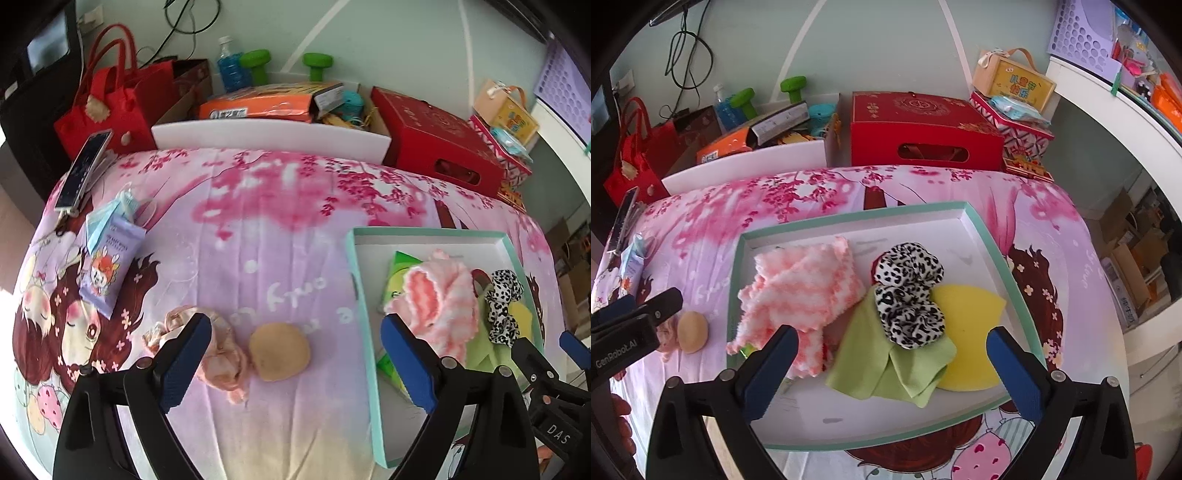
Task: Organize soft objects
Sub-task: 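Move both open tools back to the floral scrunchie and tan sponge puff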
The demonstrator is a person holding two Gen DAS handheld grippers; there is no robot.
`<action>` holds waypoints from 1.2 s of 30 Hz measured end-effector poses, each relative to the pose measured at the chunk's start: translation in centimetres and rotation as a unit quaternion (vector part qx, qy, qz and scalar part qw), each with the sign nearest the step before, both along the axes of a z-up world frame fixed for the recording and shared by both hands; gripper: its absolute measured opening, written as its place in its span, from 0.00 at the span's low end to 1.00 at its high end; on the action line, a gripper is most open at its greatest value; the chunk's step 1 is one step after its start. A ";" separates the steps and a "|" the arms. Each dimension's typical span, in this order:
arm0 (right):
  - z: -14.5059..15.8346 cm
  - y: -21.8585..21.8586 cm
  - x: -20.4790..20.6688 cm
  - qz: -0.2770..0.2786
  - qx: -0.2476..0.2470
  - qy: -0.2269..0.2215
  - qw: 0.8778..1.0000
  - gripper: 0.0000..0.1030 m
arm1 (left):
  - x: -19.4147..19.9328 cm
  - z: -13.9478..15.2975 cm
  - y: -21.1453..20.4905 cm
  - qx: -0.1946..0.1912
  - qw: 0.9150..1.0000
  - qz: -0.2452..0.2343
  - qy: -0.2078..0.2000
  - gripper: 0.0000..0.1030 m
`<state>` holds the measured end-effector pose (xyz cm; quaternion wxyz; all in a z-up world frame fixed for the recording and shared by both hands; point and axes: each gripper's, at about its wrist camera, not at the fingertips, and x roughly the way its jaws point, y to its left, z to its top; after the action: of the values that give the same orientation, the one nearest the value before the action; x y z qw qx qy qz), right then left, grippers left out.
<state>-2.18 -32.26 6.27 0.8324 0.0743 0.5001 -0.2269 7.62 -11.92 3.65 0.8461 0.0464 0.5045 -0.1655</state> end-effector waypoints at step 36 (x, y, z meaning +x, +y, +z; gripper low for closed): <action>-4.2 16.4 7.5 0.214 0.021 0.005 0.977 1.00 | 2.8 -0.6 17.3 -0.031 0.983 0.176 0.045 0.91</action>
<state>5.28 -15.86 2.02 0.8576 -0.0178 0.5130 -0.0327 10.42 5.36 3.07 0.8393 -0.0767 0.5374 -0.0312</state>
